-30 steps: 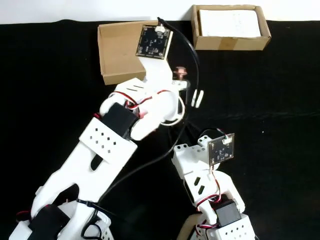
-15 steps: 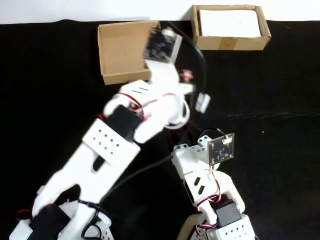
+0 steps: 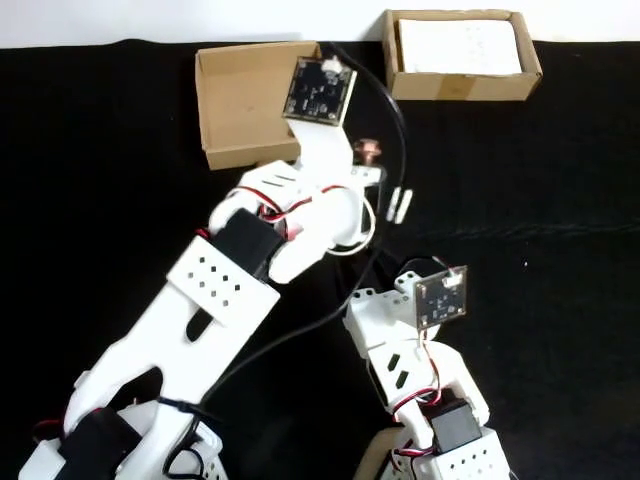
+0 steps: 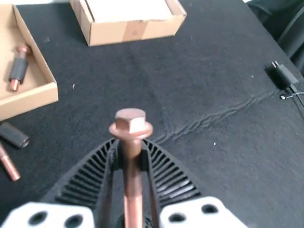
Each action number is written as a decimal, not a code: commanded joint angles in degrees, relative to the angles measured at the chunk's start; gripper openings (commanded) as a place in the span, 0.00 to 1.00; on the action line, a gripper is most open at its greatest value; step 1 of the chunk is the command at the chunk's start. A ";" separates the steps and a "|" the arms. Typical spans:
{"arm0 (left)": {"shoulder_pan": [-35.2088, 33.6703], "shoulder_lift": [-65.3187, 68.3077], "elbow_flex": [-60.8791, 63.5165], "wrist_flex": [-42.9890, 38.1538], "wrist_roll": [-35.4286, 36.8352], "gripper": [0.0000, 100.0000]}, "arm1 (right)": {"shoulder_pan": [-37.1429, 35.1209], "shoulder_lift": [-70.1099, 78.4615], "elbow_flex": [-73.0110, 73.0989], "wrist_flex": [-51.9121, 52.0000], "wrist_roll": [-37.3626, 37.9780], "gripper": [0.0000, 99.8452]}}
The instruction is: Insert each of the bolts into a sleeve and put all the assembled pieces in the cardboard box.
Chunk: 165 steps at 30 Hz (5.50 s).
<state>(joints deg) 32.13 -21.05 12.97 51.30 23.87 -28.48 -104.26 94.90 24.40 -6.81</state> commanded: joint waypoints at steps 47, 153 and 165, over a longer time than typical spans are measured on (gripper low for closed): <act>-10.07 -14.99 -16.84 34.64 -18.20 0.09 | 5.58 -0.13 -10.24 2.68 -7.30 0.01; -52.44 26.95 18.95 11.25 -27.08 0.08 | -17.36 172.97 -182.90 69.23 -32.62 0.13; -54.37 27.74 17.80 11.25 -22.15 0.08 | -16.57 178.15 -182.90 68.88 -35.34 0.07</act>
<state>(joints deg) -21.23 6.37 32.66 62.46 1.36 -45.36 73.05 -86.90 93.49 -41.71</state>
